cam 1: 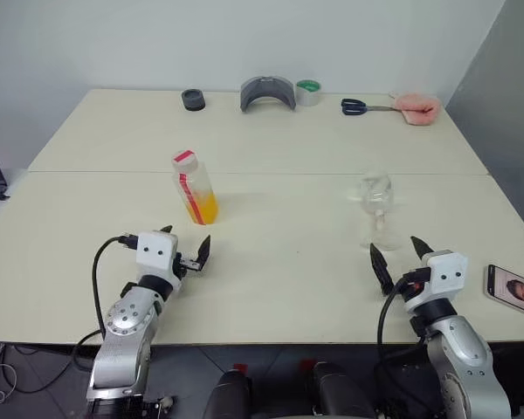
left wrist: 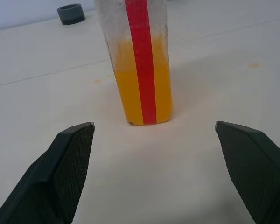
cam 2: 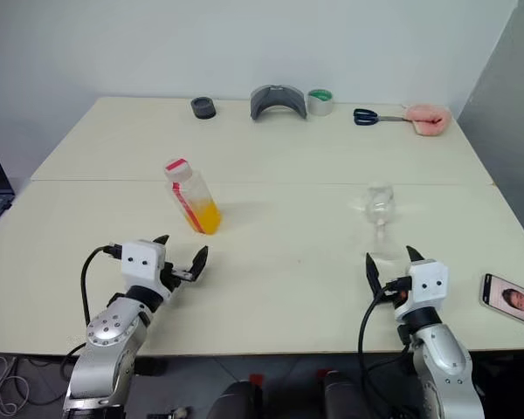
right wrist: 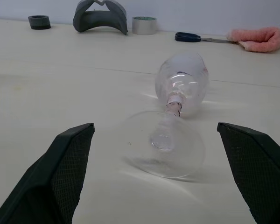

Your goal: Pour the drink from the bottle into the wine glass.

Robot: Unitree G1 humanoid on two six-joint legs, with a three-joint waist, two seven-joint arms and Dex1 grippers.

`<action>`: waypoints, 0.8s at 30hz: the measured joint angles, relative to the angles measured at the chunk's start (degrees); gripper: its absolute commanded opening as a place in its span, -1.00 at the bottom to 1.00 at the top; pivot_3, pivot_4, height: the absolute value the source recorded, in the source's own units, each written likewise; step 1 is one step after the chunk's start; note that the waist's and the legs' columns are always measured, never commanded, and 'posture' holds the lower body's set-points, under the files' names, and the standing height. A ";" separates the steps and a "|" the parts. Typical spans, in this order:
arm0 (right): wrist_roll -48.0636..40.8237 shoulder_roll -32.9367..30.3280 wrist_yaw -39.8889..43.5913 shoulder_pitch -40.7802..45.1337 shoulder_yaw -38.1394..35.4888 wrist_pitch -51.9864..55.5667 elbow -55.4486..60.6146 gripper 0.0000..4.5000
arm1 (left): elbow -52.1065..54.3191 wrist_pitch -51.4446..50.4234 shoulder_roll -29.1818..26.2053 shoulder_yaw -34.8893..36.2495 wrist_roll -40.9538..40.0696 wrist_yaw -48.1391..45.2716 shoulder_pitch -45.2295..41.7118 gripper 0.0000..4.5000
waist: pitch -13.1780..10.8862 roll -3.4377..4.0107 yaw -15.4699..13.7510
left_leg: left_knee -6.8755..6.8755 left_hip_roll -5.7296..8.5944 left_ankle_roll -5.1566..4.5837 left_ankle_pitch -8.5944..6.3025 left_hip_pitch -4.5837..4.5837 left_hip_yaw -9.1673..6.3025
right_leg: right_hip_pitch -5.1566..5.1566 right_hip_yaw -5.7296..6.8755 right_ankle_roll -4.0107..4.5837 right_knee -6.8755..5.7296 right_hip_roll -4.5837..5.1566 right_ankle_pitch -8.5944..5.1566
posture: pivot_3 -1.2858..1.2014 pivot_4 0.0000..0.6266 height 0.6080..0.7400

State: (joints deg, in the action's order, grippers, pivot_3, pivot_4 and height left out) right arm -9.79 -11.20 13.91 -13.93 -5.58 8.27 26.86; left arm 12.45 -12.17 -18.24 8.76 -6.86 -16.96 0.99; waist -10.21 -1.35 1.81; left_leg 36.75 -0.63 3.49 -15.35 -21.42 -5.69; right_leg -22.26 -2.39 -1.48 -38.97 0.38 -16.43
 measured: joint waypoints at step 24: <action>-0.43 0.35 0.24 0.87 1.22 0.00 -0.35 1.00 | 0.78 -0.26 -1.52 -1.78 0.59 -1.19 0.10 0.98 | 0.00 0.00 0.00 | 0.00 0.00 0.00 0.00 0.00 0.00 | 0.00 -0.01 0.01 0.00 0.00 0.01 | 0.03 -0.52 1.00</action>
State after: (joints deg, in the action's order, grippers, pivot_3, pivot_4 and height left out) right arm -10.22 -10.85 14.15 -13.06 -4.36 8.27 26.51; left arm 13.23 -12.43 -19.76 6.98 -6.27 -18.15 1.09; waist -10.21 -1.35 1.81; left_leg 36.76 -0.63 3.49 -15.35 -21.42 -5.69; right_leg -22.26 -2.40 -1.46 -38.97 0.38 -16.43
